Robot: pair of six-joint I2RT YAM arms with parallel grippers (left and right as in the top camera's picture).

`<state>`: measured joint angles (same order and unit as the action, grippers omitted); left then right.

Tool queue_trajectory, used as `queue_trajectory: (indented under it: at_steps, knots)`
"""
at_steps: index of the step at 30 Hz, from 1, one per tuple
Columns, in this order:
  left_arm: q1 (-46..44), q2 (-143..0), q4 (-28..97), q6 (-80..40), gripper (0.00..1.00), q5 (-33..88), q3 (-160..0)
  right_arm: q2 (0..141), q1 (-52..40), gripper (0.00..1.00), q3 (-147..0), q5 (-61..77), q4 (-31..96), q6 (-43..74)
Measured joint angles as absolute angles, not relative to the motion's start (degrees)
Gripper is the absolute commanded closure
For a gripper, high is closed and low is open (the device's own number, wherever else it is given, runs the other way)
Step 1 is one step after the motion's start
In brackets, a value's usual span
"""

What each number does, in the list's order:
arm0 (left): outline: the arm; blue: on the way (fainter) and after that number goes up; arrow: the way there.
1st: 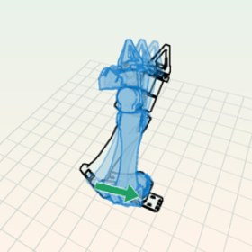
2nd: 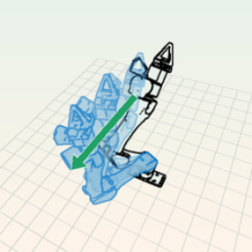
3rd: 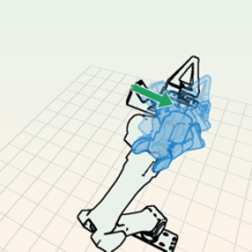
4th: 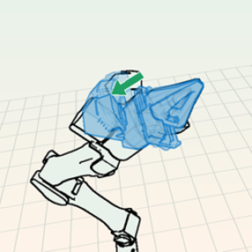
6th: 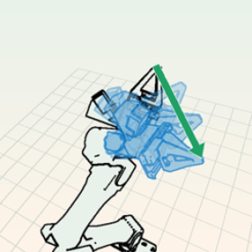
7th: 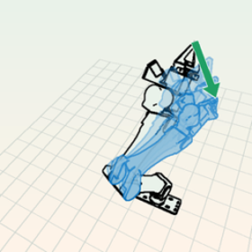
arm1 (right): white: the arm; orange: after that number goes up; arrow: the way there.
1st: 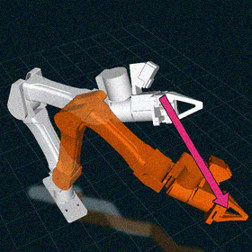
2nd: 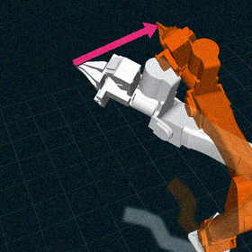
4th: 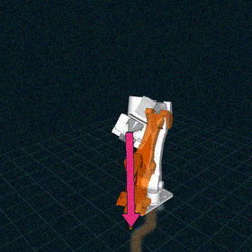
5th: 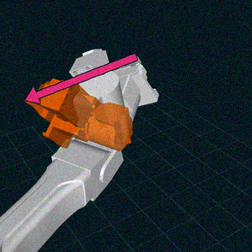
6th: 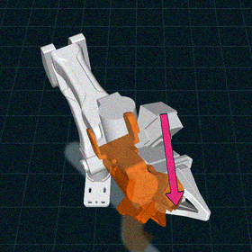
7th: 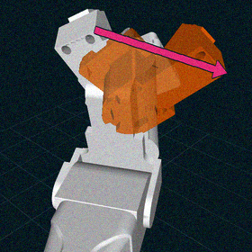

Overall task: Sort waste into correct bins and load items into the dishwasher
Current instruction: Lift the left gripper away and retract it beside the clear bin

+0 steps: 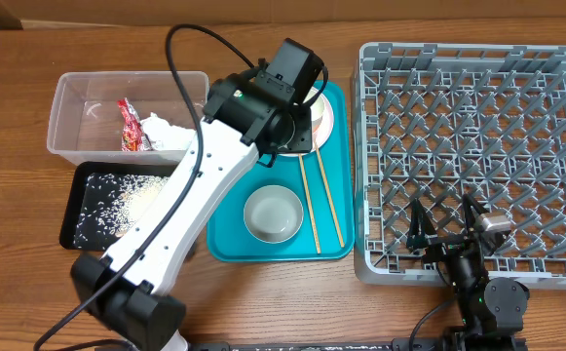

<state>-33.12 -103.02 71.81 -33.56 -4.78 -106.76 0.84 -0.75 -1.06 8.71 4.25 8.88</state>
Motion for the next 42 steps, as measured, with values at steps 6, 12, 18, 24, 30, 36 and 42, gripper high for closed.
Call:
queue_trajectory:
  at_steps: [6,12,18,24,30,36,42]
  knots:
    - [-32.82,-107.20,72.66,-34.59,0.59,-6.59,-106.39,0.86,-0.75,0.00,-1.06,8.73,4.27,8.88]
    - [-26.02,-106.87,74.17,-34.57,0.45,-7.09,-106.54,0.95,-0.75,0.00,-1.06,8.73,4.29,8.91]
    - [-9.69,-102.13,75.90,-34.68,0.32,-2.59,-107.02,0.97,-0.73,0.00,-1.06,8.73,4.29,8.91]
    - [-1.67,-99.85,80.66,-34.59,0.00,0.32,-107.61,0.97,-0.75,0.00,-1.06,8.73,4.25,8.93]
    - [0.78,-99.88,81.01,-34.61,0.00,1.39,-107.61,0.97,-0.73,0.00,-1.06,8.73,4.25,8.88]
    - [0.80,-99.88,81.01,-34.61,0.00,1.67,-107.61,0.97,-0.73,0.00,-1.06,8.73,4.27,8.91]
    - [0.80,-99.88,81.01,-34.61,0.00,1.76,-107.61,0.97,-0.73,0.00,-1.06,8.73,4.25,8.93]
